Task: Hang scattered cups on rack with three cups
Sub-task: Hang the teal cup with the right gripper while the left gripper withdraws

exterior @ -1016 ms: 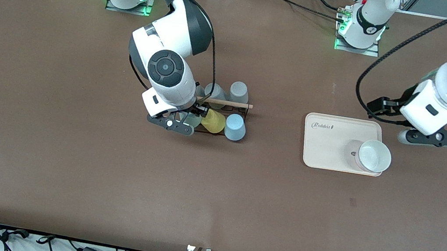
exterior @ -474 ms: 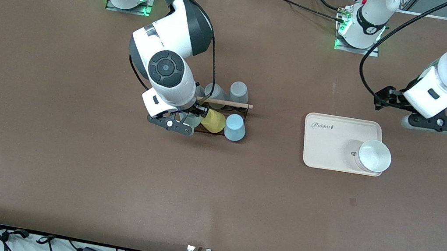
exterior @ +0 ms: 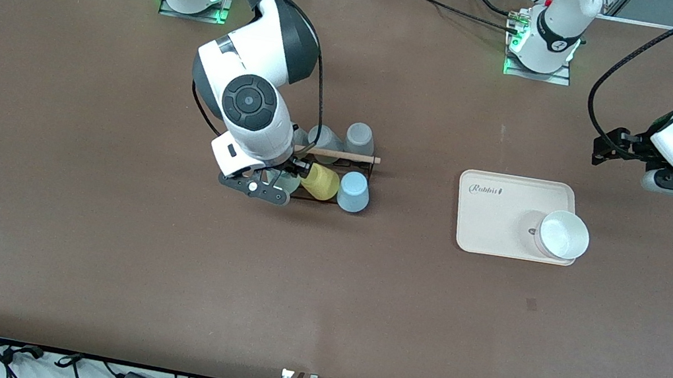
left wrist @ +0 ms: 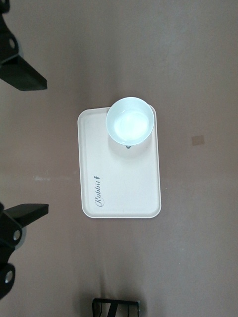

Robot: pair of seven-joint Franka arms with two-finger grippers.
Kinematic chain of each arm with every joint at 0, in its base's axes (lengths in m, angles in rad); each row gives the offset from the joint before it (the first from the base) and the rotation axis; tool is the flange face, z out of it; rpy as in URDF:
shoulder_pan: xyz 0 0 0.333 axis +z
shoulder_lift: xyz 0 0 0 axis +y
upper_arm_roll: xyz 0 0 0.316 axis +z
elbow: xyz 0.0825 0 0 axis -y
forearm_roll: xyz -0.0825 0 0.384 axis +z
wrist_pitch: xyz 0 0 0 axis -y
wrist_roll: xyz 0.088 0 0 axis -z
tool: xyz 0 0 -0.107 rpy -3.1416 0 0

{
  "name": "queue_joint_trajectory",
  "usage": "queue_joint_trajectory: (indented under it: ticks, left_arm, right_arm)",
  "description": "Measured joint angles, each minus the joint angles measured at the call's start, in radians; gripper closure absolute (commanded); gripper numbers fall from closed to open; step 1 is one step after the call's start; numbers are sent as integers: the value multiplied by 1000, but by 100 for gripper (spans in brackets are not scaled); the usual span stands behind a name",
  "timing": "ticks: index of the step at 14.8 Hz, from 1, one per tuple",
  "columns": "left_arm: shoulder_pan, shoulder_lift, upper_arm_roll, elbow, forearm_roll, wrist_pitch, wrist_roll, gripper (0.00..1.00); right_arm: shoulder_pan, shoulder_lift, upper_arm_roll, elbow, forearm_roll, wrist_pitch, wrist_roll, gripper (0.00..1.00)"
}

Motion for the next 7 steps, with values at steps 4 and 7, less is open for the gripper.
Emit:
queue_joint_trajectory:
  ticks: [4, 7]
  left_arm:
    - [-5, -1, 1, 12, 0, 6, 0, 0]
    - [-5, -1, 2, 18, 0, 14, 0, 0]
  right_arm:
    - [1, -8, 0, 3, -1, -3, 0, 54]
    - [3, -5, 0, -3, -7, -7, 4, 54]
